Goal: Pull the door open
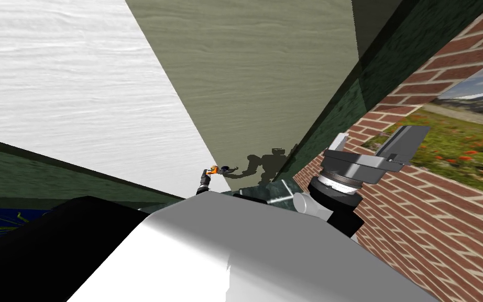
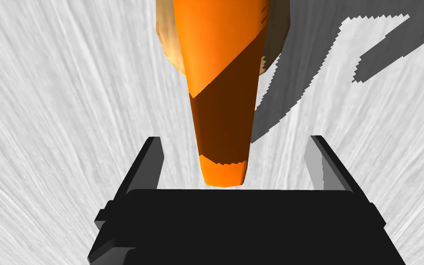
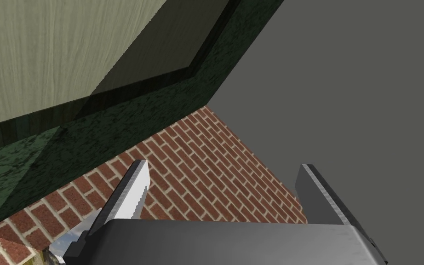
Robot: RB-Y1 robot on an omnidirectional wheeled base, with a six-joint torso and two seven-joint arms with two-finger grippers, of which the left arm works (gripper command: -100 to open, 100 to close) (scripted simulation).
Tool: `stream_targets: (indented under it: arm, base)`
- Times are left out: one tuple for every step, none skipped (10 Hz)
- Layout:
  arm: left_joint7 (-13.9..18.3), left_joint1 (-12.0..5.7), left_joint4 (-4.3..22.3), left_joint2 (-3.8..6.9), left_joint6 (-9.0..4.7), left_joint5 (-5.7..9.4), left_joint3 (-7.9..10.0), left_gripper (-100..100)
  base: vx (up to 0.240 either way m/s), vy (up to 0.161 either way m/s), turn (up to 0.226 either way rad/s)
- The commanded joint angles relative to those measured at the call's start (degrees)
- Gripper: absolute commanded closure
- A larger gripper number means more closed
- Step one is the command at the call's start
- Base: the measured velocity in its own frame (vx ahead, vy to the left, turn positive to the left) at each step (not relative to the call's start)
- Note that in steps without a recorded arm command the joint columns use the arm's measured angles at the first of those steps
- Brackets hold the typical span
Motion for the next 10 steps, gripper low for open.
stream_targets:
  arm:
    - [0.2, 0.04, -1.6, -0.43, 0.57, -0.28, -0.72, -100]
    - [0.0, -0.16, -0.8, -0.35, 0.07, -0.2, -0.5, -100]
    - [0.0, -0.16, -0.8, -0.35, 0.07, -0.2, -0.5, 100]
    - [0.0, -0.16, -0.8, -0.35, 0.07, -0.2, -0.5, 100]
    - [0.0, -0.16, -0.8, -0.35, 0.07, -0.2, -0.5, 100]
    - [0.0, -0.16, -0.8, -0.35, 0.07, -0.2, -0.5, 100]
    - [0.0, -0.16, -0.8, -0.35, 0.07, -0.2, -0.5, 100]
    - [0.0, -0.16, -0.8, -0.35, 0.07, -0.2, -0.5, 100]
    - [0.2, 1.58, 0.0, 1.05, 0.25, 0.48, 1.05, 100]
    - [0.2, 1.58, -0.7, 1.05, 0.25, 0.48, 1.05, 100]
  base:
    - [0.139, -0.064, -0.064]
    - [0.054, -0.022, -0.003]
    - [0.0, 0.0, 0.0]
    - [-0.026, 0.003, 0.009]
    - [-0.019, 0.006, -0.022]
    - [-0.008, 0.006, -0.013]
    - [0.0, 0.0, 0.0]
    - [0.0, 0.0, 0.0]
    - [-0.145, 0.026, 0.125]
    - [-0.155, 0.055, 0.092]
